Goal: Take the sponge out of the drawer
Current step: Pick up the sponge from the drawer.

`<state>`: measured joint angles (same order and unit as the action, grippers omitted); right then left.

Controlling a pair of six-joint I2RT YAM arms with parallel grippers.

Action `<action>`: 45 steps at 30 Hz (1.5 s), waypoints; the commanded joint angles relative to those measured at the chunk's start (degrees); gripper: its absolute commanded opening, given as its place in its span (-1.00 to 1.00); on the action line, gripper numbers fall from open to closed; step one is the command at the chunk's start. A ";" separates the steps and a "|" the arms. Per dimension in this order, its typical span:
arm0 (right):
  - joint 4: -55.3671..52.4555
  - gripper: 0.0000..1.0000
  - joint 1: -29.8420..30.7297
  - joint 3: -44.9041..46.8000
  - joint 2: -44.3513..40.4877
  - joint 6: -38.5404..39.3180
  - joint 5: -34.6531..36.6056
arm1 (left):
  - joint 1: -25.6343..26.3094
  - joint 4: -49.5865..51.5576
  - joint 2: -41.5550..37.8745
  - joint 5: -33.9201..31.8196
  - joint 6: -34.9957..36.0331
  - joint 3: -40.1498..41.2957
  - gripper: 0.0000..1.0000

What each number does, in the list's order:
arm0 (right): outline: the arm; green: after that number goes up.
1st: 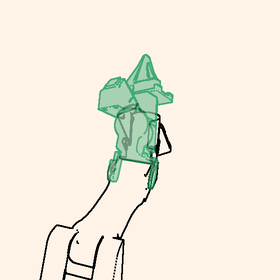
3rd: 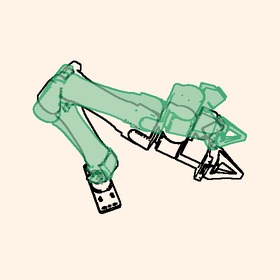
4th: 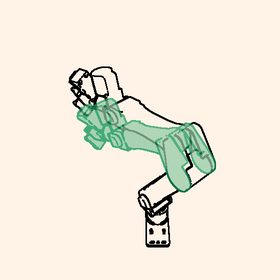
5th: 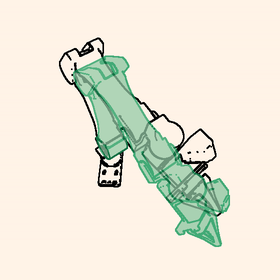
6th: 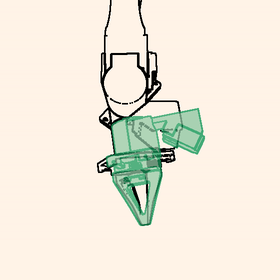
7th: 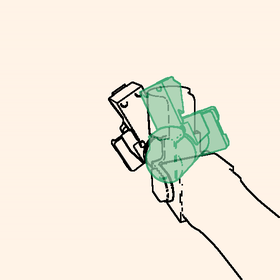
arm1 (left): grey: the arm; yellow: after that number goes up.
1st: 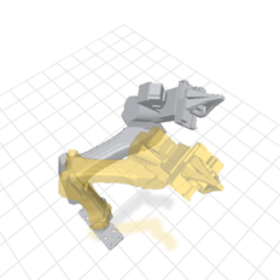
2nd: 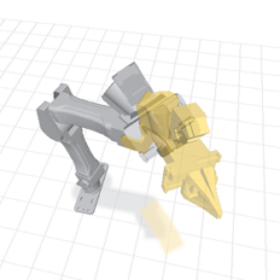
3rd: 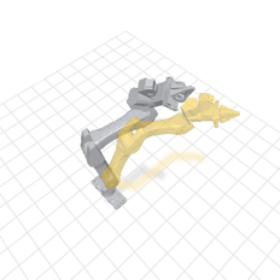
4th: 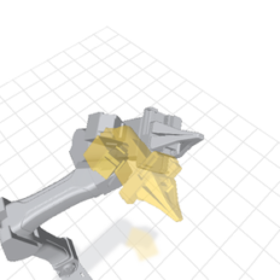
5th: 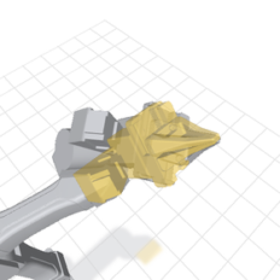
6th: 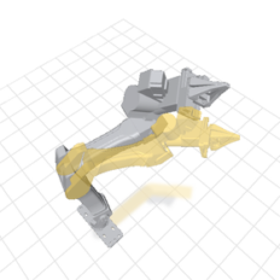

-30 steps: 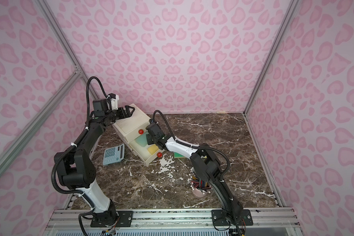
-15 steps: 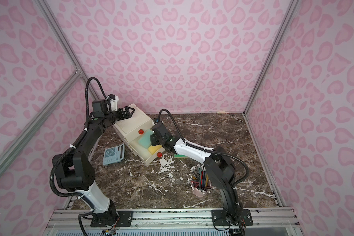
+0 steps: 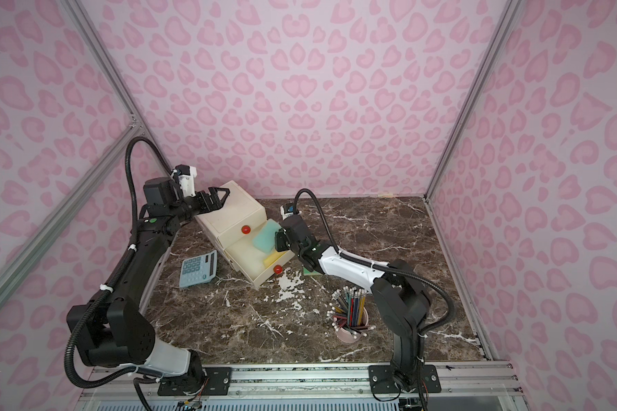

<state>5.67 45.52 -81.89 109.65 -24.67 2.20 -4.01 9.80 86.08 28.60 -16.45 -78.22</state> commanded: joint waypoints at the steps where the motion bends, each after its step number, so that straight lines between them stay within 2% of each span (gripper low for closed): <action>1: 5.13 -1.00 0.27 -3.76 3.03 -0.14 -4.68 | 0.05 -0.96 -1.61 0.37 -0.76 1.44 0.96; 5: 8.71 -1.00 0.20 -1.77 1.15 -0.73 -3.46 | 0.64 -1.78 -4.05 1.10 -1.91 4.12 0.96; 11: 11.50 -1.00 -0.05 5.56 -7.88 0.48 1.75 | 4.08 -2.86 -7.10 3.18 -3.45 5.60 0.96; 16: 17.00 -1.00 -0.52 12.01 -14.63 -0.34 5.72 | 9.54 -5.58 -9.23 5.39 -5.09 7.48 0.96; 20: 21.98 -1.00 -1.53 15.71 -16.86 -2.16 8.60 | 14.68 -7.05 -10.29 6.11 -5.61 8.50 0.96; 25: 26.80 -1.00 -3.52 19.16 -19.09 -6.43 8.95 | 18.57 -8.02 -9.82 5.56 -6.70 9.39 1.00; 31: 32.26 -1.00 -5.60 23.15 -21.60 -11.13 8.70 | 19.77 -9.31 -8.38 5.67 -7.60 9.32 0.97; 36: 34.96 -1.00 -6.05 24.47 -21.76 -14.97 6.99 | 20.91 -13.49 -5.97 7.76 -9.63 8.61 0.89; 45: 35.63 -1.00 -5.97 22.78 -17.76 -20.14 3.57 | 24.87 -13.83 -2.37 5.81 -9.06 6.87 0.72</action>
<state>38.50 39.40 -58.81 90.96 -42.48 7.22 20.27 -1.76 83.05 35.07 -25.85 -70.61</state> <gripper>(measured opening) 0.048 0.866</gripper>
